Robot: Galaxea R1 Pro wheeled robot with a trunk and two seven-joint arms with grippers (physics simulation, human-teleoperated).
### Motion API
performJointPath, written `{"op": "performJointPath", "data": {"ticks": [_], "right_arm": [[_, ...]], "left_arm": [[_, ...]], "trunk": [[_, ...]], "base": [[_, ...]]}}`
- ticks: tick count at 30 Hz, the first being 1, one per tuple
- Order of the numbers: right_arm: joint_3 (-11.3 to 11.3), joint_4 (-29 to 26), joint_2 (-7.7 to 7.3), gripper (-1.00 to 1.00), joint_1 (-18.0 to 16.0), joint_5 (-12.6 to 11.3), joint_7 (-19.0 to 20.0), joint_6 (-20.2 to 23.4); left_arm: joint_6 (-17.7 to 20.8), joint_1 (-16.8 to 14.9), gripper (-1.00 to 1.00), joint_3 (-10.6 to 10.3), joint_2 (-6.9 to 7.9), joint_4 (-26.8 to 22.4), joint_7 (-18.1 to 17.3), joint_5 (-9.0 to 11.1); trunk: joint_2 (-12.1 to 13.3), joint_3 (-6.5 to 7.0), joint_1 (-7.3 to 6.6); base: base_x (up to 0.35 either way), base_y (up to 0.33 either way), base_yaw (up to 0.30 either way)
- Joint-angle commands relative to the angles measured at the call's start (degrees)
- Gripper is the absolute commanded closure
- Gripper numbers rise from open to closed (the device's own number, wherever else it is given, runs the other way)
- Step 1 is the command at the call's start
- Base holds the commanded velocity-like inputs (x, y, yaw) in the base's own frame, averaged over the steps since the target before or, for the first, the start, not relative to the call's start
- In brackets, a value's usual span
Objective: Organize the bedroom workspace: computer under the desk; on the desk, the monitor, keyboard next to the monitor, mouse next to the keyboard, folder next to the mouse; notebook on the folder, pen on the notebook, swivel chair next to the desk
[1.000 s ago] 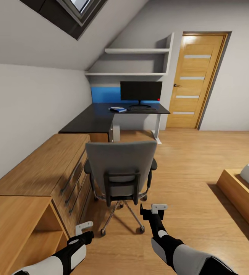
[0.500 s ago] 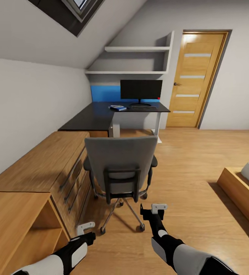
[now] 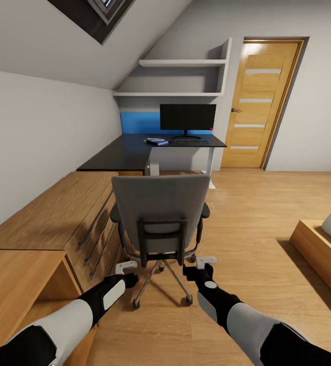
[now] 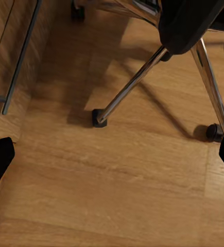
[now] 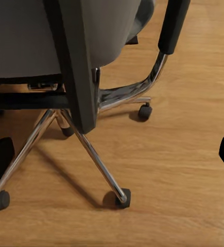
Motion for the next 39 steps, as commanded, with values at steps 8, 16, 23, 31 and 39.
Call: {"op": "performJointPath", "data": {"ticks": [8,16,23,31,39], "right_arm": [[0.55,0.18,0.06,-1.0,-0.98,-0.65,0.0,1.83],[0.74,4.39,0.29,-1.0,-1.07,-0.37,0.12,1.77],[0.82,4.75,0.28,-1.0,-1.08,-0.19,0.66,1.69],[0.83,4.79,0.3,-1.0,-1.08,-0.18,1.41,0.37],[0.91,4.77,0.36,-1.0,-0.95,-0.18,1.5,-3.44]], "left_arm": [[0.84,-0.9,-1.0,-0.17,-0.38,1.02,0.07,0.67],[-12.12,-1.07,-1.0,-0.33,-2.18,7.9,-0.19,0.54],[-13.88,-1.06,-1.0,-0.75,-3.65,8.46,-0.15,0.35],[-13.77,-1.06,-1.0,-0.75,-4.36,8.89,-0.15,0.4],[-13.72,-1.07,-1.0,-0.76,-4.47,9.29,-0.2,0.4]], "trunk": [[-3.25,-1.5,1.76],[-6.46,-2.93,3.51],[-9.26,-4.19,5.05],[-12.47,-5.63,6.81],[-15.68,-7.06,8.57]], "base": [[0.0,0.0,0.0],[0.0,0.0,0.0],[0.0,0.0,0.0],[0.0,0.0,0.0],[0.0,0.0,0.0]]}}
